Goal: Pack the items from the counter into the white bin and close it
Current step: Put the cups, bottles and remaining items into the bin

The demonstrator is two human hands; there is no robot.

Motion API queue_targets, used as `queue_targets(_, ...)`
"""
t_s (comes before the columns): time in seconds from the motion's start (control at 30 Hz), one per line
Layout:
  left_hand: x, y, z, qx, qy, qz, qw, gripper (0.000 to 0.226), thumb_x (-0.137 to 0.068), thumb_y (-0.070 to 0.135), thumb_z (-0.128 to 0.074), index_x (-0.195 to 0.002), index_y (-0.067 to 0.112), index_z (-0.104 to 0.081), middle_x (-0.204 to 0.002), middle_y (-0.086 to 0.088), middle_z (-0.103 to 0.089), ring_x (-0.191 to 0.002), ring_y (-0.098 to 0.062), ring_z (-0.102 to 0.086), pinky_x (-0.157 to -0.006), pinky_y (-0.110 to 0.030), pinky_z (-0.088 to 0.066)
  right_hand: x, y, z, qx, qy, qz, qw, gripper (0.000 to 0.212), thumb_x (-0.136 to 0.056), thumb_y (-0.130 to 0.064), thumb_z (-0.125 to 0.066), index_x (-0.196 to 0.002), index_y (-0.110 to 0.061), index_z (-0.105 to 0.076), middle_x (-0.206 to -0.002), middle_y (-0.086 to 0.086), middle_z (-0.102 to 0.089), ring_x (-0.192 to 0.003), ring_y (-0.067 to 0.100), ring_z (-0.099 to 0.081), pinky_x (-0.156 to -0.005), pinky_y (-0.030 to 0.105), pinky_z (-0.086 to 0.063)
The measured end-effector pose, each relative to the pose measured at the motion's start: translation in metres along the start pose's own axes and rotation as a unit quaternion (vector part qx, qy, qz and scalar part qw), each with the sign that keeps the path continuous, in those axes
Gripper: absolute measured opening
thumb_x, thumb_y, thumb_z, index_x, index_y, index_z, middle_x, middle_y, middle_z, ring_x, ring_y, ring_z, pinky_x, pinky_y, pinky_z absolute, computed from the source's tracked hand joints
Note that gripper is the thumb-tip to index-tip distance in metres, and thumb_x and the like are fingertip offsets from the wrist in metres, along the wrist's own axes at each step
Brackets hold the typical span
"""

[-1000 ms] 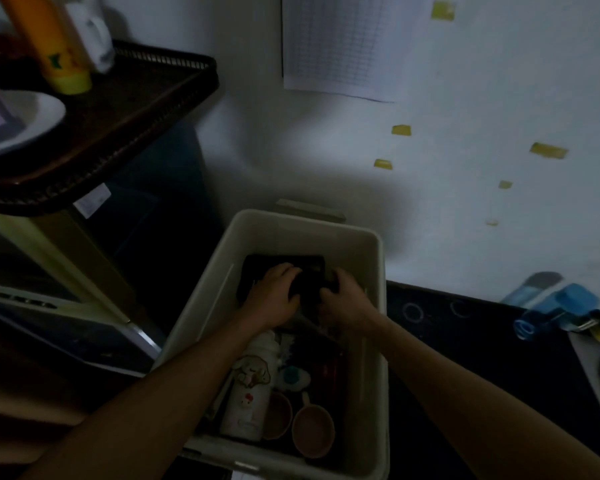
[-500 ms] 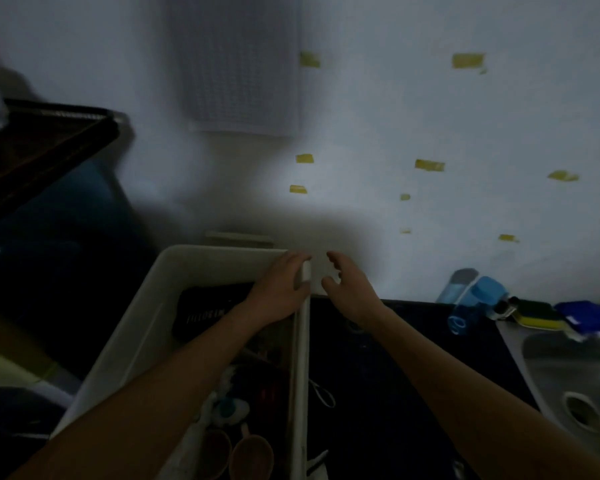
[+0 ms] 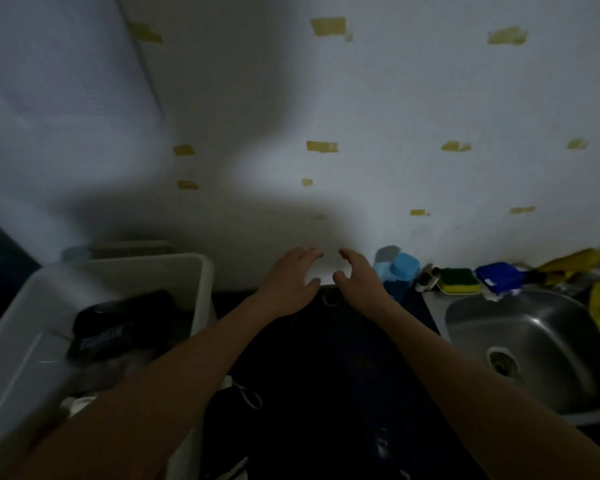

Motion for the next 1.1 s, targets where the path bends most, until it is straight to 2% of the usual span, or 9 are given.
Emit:
queue_targets(0.13,-0.024,0.027,-0.030,0.017,-0.010,-0.008,1.000,0.053,-0.094,0.026,-0.056,-0.144,0.015,-0.041,-0.152,-0.005,-0.037,-0.139,-0.021,-0.032,-0.116,-0.029,-0.021,-0.013,0.047,0.027,0.045,0.011,-0.021,0.999,0.056,-0.093,-0.017,-0.053,-0.146,-0.010,-0.037,-0.148,0.013,-0.041,-0.134,0.028,-0.039,-0.113,0.036,-0.031)
queue_targets(0.23,-0.039,0.043,-0.054,0.027,-0.018,-0.006,0.999,0.053,-0.094,0.023,-0.056,-0.144,0.013,-0.042,-0.152,-0.005,-0.037,-0.139,-0.020,-0.033,-0.114,-0.025,-0.020,-0.025,0.086,0.047,0.109,0.028,-0.036,0.993,0.057,-0.091,-0.021,-0.056,-0.145,-0.010,-0.041,-0.148,0.013,-0.042,-0.135,0.031,-0.036,-0.113,0.040,-0.028)
queue_targets(0.33,-0.049,0.052,-0.075,0.031,-0.025,-0.002,0.999,0.052,-0.096,0.025,-0.055,-0.144,0.014,-0.041,-0.152,-0.004,-0.036,-0.139,-0.019,-0.032,-0.111,-0.020,-0.017,-0.039,0.120,0.063,0.204,0.020,-0.043,0.978,0.062,-0.091,-0.027,-0.055,-0.149,-0.019,-0.034,-0.158,0.011,-0.025,-0.146,0.032,-0.019,-0.117,0.044,-0.019)
queue_targets(0.4,-0.052,0.054,-0.086,0.027,-0.039,0.002,0.999,0.052,-0.096,0.027,-0.054,-0.145,0.017,-0.039,-0.155,-0.002,-0.032,-0.142,-0.017,-0.028,-0.113,-0.022,-0.016,-0.047,0.137,0.069,0.248,0.000,-0.055,0.967,0.067,-0.092,-0.030,-0.055,-0.152,-0.028,-0.026,-0.162,0.008,-0.010,-0.149,0.034,-0.005,-0.118,0.050,-0.013)
queue_targets(0.47,-0.054,0.054,-0.094,0.021,-0.056,0.004,0.998,0.053,-0.097,0.029,-0.053,-0.147,0.019,-0.036,-0.157,-0.001,-0.028,-0.145,-0.017,-0.024,-0.117,-0.026,-0.016,-0.054,0.147,0.073,0.262,-0.013,-0.065,0.963,0.070,-0.090,-0.033,-0.058,-0.152,-0.029,-0.024,-0.162,0.008,-0.008,-0.148,0.036,-0.005,-0.117,0.051,-0.013)
queue_targets(0.63,-0.062,0.047,-0.100,0.009,-0.075,0.019,0.997,0.053,-0.097,0.029,-0.053,-0.147,0.019,-0.037,-0.157,-0.001,-0.029,-0.145,-0.018,-0.025,-0.120,-0.032,-0.019,-0.065,0.160,0.076,0.154,-0.003,-0.061,0.986,0.056,-0.087,-0.014,-0.064,-0.139,-0.020,-0.044,-0.142,0.017,-0.032,-0.125,0.042,-0.040,-0.105,0.049,-0.040)
queue_targets(0.8,-0.064,0.036,-0.098,0.015,-0.080,0.025,0.996,0.054,-0.097,0.032,-0.052,-0.147,0.022,-0.035,-0.156,0.003,-0.029,-0.142,-0.013,-0.027,-0.112,-0.020,-0.015,-0.062,0.148,0.066,0.138,0.012,-0.013,0.990,0.058,-0.083,-0.019,-0.068,-0.136,-0.025,-0.046,-0.135,0.013,-0.037,-0.119,0.036,-0.039,-0.098,0.043,-0.040)
queue_targets(1.0,-0.063,0.029,-0.071,0.090,-0.075,0.050,0.992,0.056,-0.096,0.035,-0.053,-0.148,0.027,-0.032,-0.154,0.007,-0.031,-0.138,-0.011,-0.034,-0.115,-0.027,-0.027,-0.059,0.087,0.062,0.043,0.038,0.066,0.996,0.063,-0.074,-0.041,-0.062,-0.133,-0.031,-0.046,-0.125,0.001,-0.047,-0.114,0.019,-0.043,-0.091,0.030,-0.040)
queue_targets(1.1,-0.054,0.021,-0.048,0.121,-0.064,0.069,0.988,0.063,-0.093,0.043,-0.053,-0.149,0.028,-0.029,-0.153,0.007,-0.032,-0.136,-0.010,-0.036,-0.112,-0.030,-0.033,-0.054,0.049,0.058,0.016,0.057,0.104,0.993,0.061,-0.072,-0.044,-0.056,-0.131,-0.027,-0.051,-0.122,-0.002,-0.052,-0.111,0.014,-0.044,-0.091,0.027,-0.039)
Point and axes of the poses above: each hand's wrist, its own x-axis away from the middle knuckle, its own z-axis out of the back of the hand, y = z × x, the point moved 2 cm from there along -x, towards the middle knuckle
